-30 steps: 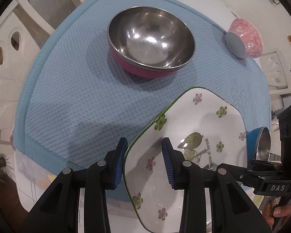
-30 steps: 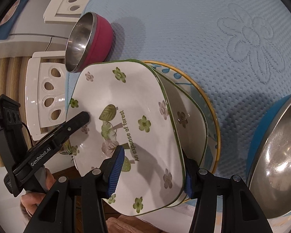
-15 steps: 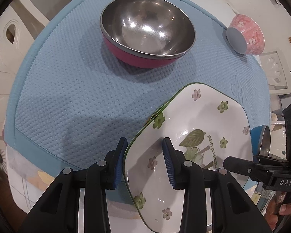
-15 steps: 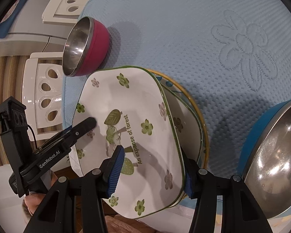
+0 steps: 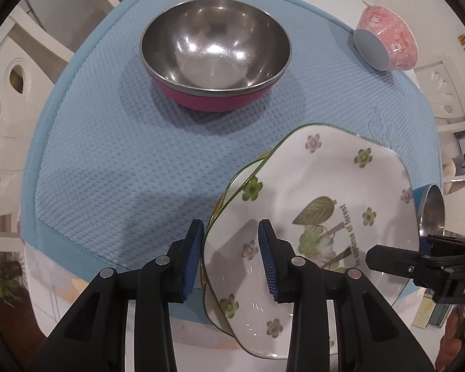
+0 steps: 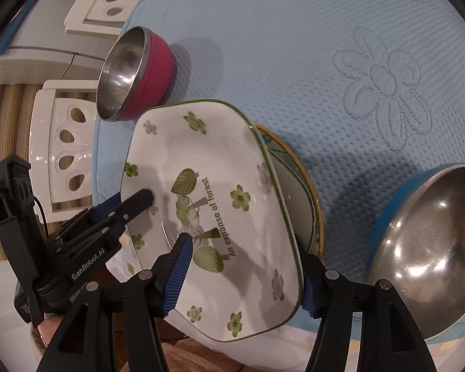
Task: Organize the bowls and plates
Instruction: 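Open both grippers and release the leaf-print plate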
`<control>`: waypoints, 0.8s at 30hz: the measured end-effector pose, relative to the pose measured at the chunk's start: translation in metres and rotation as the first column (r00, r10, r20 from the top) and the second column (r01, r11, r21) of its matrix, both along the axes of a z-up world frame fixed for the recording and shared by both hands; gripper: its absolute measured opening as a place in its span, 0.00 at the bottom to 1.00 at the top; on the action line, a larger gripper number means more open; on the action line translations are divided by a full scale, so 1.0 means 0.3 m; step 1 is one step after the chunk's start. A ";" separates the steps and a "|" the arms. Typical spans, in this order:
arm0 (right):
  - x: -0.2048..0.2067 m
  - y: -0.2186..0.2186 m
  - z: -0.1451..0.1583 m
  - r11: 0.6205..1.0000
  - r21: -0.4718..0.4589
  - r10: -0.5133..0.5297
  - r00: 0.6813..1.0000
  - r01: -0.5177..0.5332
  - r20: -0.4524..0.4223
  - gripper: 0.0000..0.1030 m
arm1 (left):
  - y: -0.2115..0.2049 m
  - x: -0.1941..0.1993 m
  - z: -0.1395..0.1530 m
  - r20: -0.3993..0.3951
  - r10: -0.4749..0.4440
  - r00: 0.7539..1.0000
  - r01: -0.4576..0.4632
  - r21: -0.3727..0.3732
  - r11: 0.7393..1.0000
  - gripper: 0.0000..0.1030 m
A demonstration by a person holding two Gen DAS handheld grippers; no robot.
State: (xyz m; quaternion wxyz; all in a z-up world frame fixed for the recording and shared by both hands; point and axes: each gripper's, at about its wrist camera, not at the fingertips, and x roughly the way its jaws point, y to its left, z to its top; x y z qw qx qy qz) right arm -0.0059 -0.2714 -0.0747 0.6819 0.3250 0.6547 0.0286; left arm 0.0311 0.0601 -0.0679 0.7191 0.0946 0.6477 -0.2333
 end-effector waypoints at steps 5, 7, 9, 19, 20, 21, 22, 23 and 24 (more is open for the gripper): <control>-0.004 -0.025 0.018 1.000 0.012 -0.024 1.000 0.024 -0.010 0.58 | 0.003 -0.008 0.023 0.015 -0.002 1.000 0.002 0.024 1.000 0.32; -0.006 -0.033 0.027 1.000 0.016 -0.025 1.000 0.025 -0.005 0.60 | 0.000 -0.009 0.031 0.014 0.005 1.000 -0.006 0.042 0.999 0.34; -0.007 -0.046 0.039 1.000 -0.005 -0.026 1.000 0.026 -0.001 0.61 | -0.006 -0.014 0.043 0.016 0.002 1.000 -0.003 0.063 0.998 0.34; -0.014 -0.150 0.143 0.996 0.077 -0.063 0.991 0.054 0.117 0.61 | -0.029 0.014 0.134 0.026 0.073 0.997 -0.076 0.149 0.986 0.44; -0.019 -0.165 0.150 0.994 0.090 -0.072 0.989 0.061 0.127 0.61 | -0.032 0.015 0.149 0.027 0.078 0.997 -0.081 0.139 0.987 0.46; -0.025 -0.176 0.155 0.993 0.095 -0.077 0.988 0.065 0.135 0.61 | -0.038 0.015 0.169 0.029 0.084 0.996 -0.087 0.131 0.987 0.49; -0.031 -0.196 0.162 0.992 0.103 -0.085 0.986 0.071 0.145 0.61 | -0.049 0.018 0.180 0.035 0.087 0.996 -0.091 0.130 0.987 0.55; -0.040 -0.224 0.172 0.990 0.115 -0.098 0.983 0.080 0.155 0.61 | -0.064 0.020 0.194 0.045 0.087 0.995 -0.092 0.128 0.988 0.58; -0.042 -0.254 0.179 0.987 0.133 -0.112 0.980 0.091 0.167 0.61 | -0.076 0.019 0.208 0.053 0.085 0.995 -0.091 0.125 0.988 0.58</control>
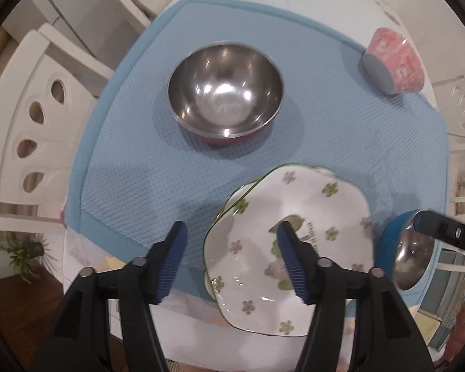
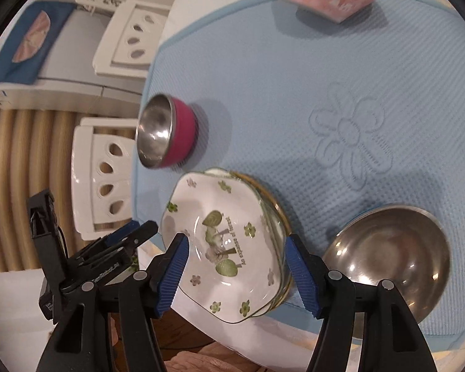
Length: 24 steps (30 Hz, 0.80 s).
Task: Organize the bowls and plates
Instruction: 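Open both grippers and release the leaf-print plate, then move the right gripper to the pink printed bowl and grip its rim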
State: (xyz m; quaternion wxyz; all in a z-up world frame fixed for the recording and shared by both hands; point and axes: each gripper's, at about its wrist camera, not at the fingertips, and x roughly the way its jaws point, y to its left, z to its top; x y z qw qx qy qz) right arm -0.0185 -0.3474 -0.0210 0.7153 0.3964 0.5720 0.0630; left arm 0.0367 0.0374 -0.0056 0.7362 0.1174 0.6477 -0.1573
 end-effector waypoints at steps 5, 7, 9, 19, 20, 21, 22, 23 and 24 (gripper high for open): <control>0.030 -0.191 0.025 0.988 0.086 -0.132 0.991 0.129 0.033 0.61 | -0.062 0.015 0.066 0.007 0.021 1.000 -0.020 -0.078 0.997 0.58; 0.050 -0.285 0.028 0.967 0.156 -0.209 0.977 0.200 0.041 0.61 | -0.113 0.040 0.085 0.023 0.019 1.000 -0.017 -0.079 0.997 0.58; 0.065 -0.363 0.029 0.940 0.218 -0.274 0.961 0.261 0.030 0.61 | -0.167 0.072 0.108 0.032 0.014 0.999 -0.011 -0.094 0.996 0.58; 0.216 -0.673 -0.124 0.771 0.339 -0.544 0.834 0.539 -0.089 0.61 | -0.291 0.113 0.134 0.048 -0.017 0.999 0.022 -0.108 0.994 0.58; 0.240 -0.674 -0.142 0.773 0.331 -0.547 0.833 0.542 -0.087 0.61 | -0.291 0.122 0.128 0.047 -0.019 0.999 0.023 -0.098 0.995 0.58; 0.254 -0.672 -0.153 0.778 0.309 -0.547 0.832 0.547 -0.096 0.61 | -0.293 0.129 0.126 0.046 -0.018 0.999 0.022 -0.091 0.996 0.58; 0.267 -0.665 -0.171 0.783 0.281 -0.548 0.829 0.555 -0.109 0.60 | -0.288 0.140 0.124 0.046 -0.016 0.999 0.020 -0.086 0.996 0.58; 0.281 -0.659 -0.187 0.786 0.271 -0.548 0.829 0.556 -0.113 0.58 | -0.282 0.149 0.124 0.045 -0.012 0.999 0.016 -0.085 0.996 0.58; 0.295 -0.643 -0.202 0.792 0.275 -0.536 0.836 0.545 -0.114 0.53 | -0.274 0.161 0.119 0.044 -0.006 0.999 0.010 -0.083 0.997 0.58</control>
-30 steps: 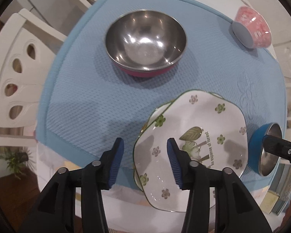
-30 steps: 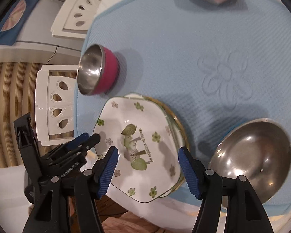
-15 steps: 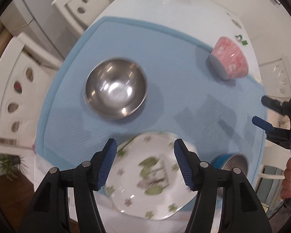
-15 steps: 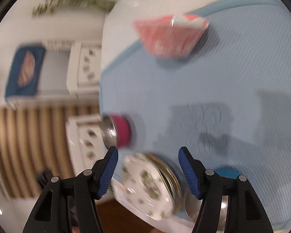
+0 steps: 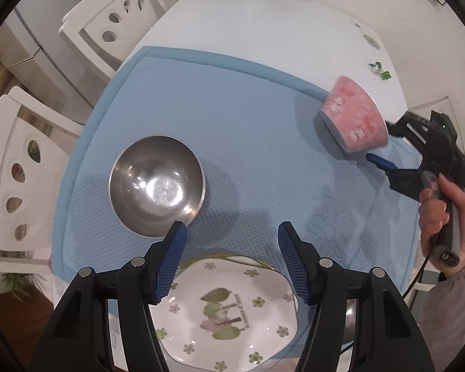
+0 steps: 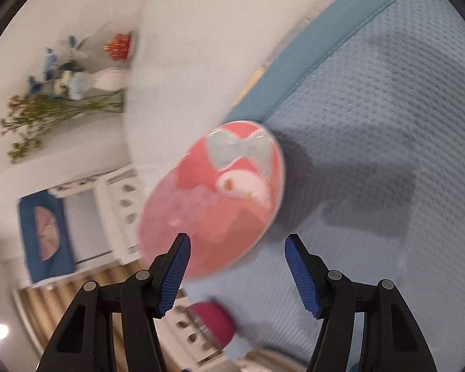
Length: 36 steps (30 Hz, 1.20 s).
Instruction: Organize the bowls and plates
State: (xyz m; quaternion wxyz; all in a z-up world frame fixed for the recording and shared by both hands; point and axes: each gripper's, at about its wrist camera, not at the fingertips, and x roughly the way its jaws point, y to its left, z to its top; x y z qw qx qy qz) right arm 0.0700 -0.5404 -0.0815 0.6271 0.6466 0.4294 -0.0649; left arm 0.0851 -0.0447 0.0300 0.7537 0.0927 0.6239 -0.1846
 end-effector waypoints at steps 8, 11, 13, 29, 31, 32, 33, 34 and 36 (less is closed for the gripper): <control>0.004 0.111 0.029 0.950 -0.276 0.129 0.988 -0.149 -0.089 0.17 | 0.026 0.043 -0.053 -0.019 0.009 1.000 -0.009 0.003 1.000 0.58; 0.004 0.134 0.011 0.945 -0.276 0.159 0.984 -0.174 -0.076 0.13 | 0.040 0.050 -0.083 -0.048 0.015 0.999 -0.015 0.001 1.000 0.58; 0.003 0.152 0.009 0.936 -0.295 0.173 0.980 -0.194 -0.095 0.12 | 0.048 0.052 -0.088 -0.050 0.020 0.999 -0.020 0.001 1.000 0.58; -0.070 0.243 0.079 0.873 -0.385 0.227 0.949 -0.298 -0.220 0.15 | 0.212 0.119 -0.109 -0.067 0.099 0.993 -0.101 -0.032 0.994 0.58; -0.090 0.247 0.110 0.877 -0.390 0.210 0.955 -0.279 -0.212 0.15 | 0.256 0.141 -0.108 -0.057 0.121 0.991 -0.122 -0.019 0.992 0.58; -0.099 0.247 0.124 0.881 -0.388 0.205 0.958 -0.270 -0.202 0.15 | 0.289 0.156 -0.106 -0.050 0.143 0.988 -0.144 -0.014 0.990 0.58; -0.108 0.247 0.140 0.884 -0.386 0.202 0.960 -0.263 -0.192 0.15 | 0.316 0.166 -0.105 -0.046 0.162 0.986 -0.163 -0.014 0.987 0.58; -0.117 0.250 0.167 0.888 -0.384 0.200 0.964 -0.253 -0.174 0.15 | 0.338 0.174 -0.104 -0.046 0.174 0.984 -0.175 -0.019 0.984 0.58; -0.125 0.261 0.204 0.893 -0.374 0.212 0.967 -0.251 -0.143 0.16 | 0.384 0.201 -0.109 -0.049 0.197 0.979 -0.199 -0.027 0.980 0.58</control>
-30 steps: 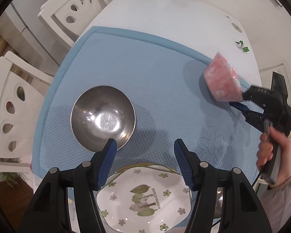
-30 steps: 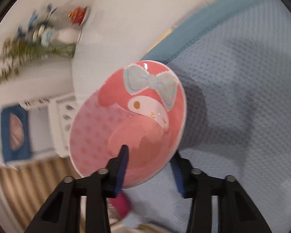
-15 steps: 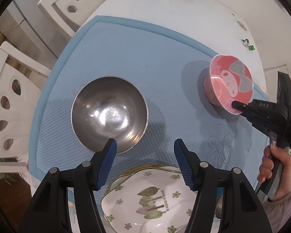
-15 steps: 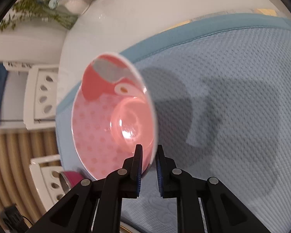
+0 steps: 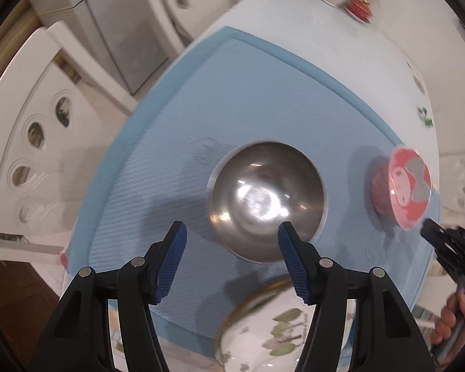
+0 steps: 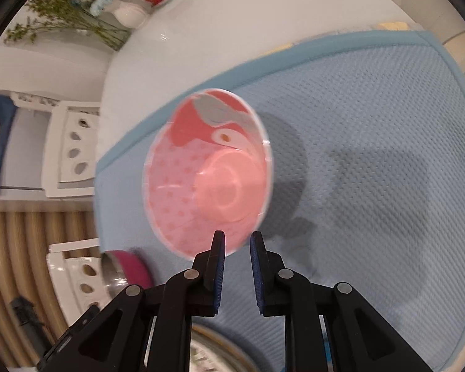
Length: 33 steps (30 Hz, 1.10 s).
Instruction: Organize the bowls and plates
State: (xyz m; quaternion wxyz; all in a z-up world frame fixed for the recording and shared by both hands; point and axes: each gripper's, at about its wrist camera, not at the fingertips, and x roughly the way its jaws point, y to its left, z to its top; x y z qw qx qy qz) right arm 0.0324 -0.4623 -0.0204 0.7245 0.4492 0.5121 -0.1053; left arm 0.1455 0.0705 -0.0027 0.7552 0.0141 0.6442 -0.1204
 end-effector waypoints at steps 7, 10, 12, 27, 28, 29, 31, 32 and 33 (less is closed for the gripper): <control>0.082 0.223 0.131 0.982 -0.054 0.186 0.980 -0.182 0.078 0.63 | 0.043 0.079 -0.114 -0.052 0.004 0.999 -0.007 -0.049 0.999 0.58; 0.137 0.353 0.143 0.961 -0.140 0.252 0.965 -0.240 0.073 0.63 | 0.039 0.105 -0.166 -0.075 -0.025 0.997 0.019 -0.071 0.997 0.58; 0.186 0.433 0.125 0.947 -0.152 0.296 0.953 -0.283 0.065 0.63 | 0.038 0.125 -0.188 -0.078 -0.053 0.996 0.048 -0.062 0.997 0.58; 0.370 0.659 -0.161 0.935 -0.099 0.326 0.936 -0.340 -0.135 0.63 | 0.018 0.240 -0.270 -0.103 -0.272 0.957 0.260 -0.123 0.958 0.39; 0.370 0.656 -0.171 0.937 -0.093 0.323 0.936 -0.338 -0.142 0.60 | 0.018 0.243 -0.283 -0.117 -0.269 0.956 0.253 -0.131 0.958 0.35; 0.372 0.658 -0.186 0.938 -0.084 0.323 0.935 -0.337 -0.147 0.58 | 0.019 0.242 -0.291 -0.127 -0.266 0.956 0.246 -0.148 0.958 0.31; 0.379 0.665 -0.204 0.937 -0.074 0.329 0.933 -0.342 -0.147 0.48 | 0.012 0.231 -0.292 -0.124 -0.269 0.955 0.248 -0.162 0.955 0.27; 0.382 0.669 -0.212 0.934 -0.076 0.334 0.930 -0.348 -0.151 0.47 | 0.004 0.227 -0.289 -0.119 -0.277 0.953 0.257 -0.159 0.953 0.25; 0.385 0.673 -0.216 0.932 -0.076 0.339 0.928 -0.354 -0.154 0.44 | -0.001 0.224 -0.288 -0.114 -0.284 0.952 0.265 -0.158 0.951 0.25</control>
